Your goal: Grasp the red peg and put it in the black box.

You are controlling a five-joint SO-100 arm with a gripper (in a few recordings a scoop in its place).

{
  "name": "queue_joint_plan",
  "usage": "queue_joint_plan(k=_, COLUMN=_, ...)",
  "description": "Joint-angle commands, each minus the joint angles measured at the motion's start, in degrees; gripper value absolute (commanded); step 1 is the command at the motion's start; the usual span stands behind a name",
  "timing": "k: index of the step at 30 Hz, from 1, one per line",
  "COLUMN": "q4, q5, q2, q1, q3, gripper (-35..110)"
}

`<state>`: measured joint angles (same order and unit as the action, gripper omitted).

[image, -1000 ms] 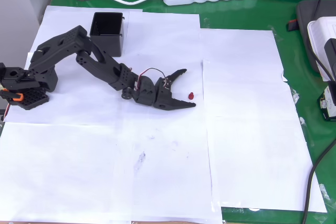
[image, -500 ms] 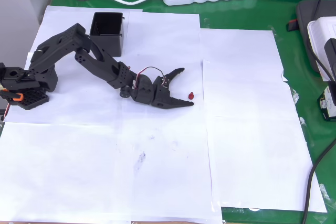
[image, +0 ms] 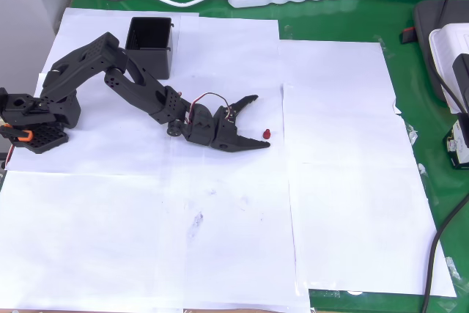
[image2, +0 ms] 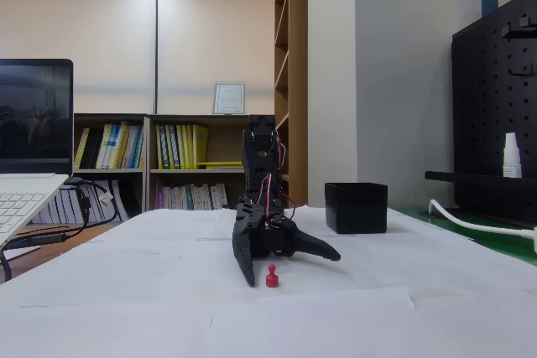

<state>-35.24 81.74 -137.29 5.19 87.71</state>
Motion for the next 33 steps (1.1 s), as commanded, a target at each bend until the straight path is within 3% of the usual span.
queue_joint_plan(k=1, q4=0.53, q5=0.62, q2=1.05, q1=-1.05, q3=-1.23, gripper=38)
queue_joint_plan(k=5, q4=0.44, q5=-1.85, q2=1.05, q1=-0.88, q3=-0.97, gripper=16)
queue_joint_plan(k=13, q4=0.53, q5=-0.97, q2=0.97, q1=-1.23, q3=-1.05, gripper=0)
queue_joint_plan(k=31, q4=0.70, q5=-1.58, q2=6.59, q1=-1.49, q3=-1.23, gripper=0)
queue_joint_plan(k=33, q4=4.75, q5=-1.93, q2=9.76, q1=-2.46, q3=0.97, gripper=0)
